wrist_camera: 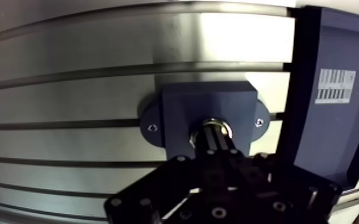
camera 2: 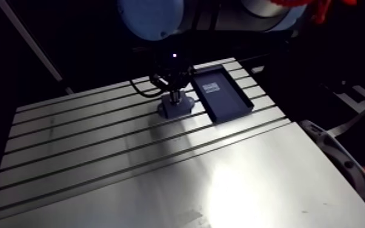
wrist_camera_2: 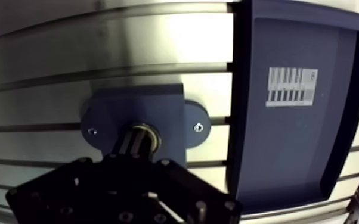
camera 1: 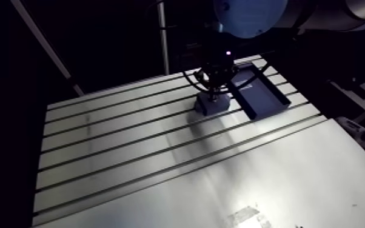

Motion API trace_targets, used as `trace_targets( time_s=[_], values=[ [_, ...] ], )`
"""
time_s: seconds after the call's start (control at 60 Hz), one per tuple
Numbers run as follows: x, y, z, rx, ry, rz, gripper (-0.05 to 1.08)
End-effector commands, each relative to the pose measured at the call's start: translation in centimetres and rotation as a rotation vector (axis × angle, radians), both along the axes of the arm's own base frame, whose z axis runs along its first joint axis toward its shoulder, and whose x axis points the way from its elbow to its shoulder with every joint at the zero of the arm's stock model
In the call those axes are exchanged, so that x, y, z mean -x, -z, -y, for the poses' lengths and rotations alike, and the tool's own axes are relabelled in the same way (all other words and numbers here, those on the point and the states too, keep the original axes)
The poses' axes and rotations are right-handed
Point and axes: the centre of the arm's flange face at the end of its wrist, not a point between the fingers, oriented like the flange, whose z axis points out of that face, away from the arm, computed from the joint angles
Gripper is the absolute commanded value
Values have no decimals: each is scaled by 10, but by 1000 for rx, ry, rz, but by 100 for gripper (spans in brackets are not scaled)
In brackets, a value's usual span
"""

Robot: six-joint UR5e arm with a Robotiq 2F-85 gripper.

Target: Pick up the bearing and press it into the housing until flush.

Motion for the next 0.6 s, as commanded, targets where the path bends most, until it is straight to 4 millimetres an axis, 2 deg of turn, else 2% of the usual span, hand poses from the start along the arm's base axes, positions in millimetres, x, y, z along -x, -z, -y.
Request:
trace_targets(
  time_s=[0.017, 0.6],
  values=[
    [0, 1, 0, -1, 0, 2, 100],
    [-2, 8, 1, 4, 0, 14, 100]
  ],
)
